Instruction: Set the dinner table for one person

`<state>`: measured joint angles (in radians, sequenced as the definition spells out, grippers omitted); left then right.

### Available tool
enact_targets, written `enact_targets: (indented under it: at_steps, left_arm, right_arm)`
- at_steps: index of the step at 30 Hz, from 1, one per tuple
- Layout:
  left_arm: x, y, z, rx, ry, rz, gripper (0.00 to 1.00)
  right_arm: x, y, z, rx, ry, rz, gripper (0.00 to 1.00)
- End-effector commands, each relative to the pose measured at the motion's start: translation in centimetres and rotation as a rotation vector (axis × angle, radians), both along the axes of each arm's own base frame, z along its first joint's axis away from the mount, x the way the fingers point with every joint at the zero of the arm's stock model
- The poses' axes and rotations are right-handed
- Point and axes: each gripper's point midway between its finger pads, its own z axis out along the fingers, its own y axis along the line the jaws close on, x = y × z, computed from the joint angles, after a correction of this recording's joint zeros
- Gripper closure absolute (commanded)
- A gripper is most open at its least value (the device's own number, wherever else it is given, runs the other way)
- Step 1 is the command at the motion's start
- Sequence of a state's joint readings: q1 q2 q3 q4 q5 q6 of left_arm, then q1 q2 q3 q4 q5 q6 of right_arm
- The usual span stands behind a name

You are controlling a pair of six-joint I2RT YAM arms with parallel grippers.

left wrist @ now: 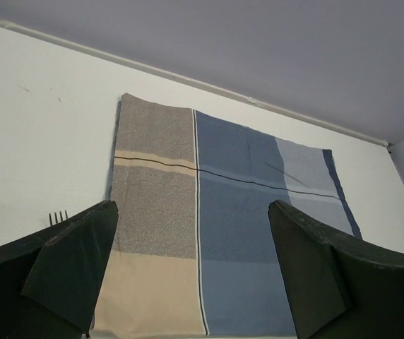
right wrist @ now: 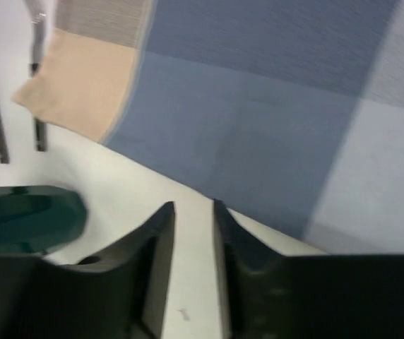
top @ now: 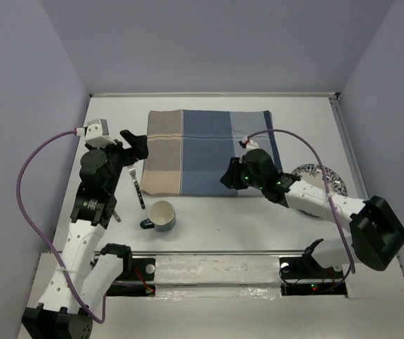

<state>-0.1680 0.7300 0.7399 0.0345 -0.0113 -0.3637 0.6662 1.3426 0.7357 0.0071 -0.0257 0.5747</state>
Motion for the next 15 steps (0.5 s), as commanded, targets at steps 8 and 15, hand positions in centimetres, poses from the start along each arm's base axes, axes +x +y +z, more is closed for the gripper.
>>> enact_targets:
  at_steps: [8, 15]
  left_arm:
    - [-0.5, 0.6, 2.0, 0.015, -0.065, 0.018, 0.01]
    - [-0.7, 0.4, 2.4, 0.010, -0.074, 0.006, 0.01]
  right_arm:
    - [-5.2, 13.5, 9.0, -0.019, -0.214, 0.346, 0.23]
    - [-8.3, 17.9, 6.2, -0.144, -0.186, 0.485, 0.13]
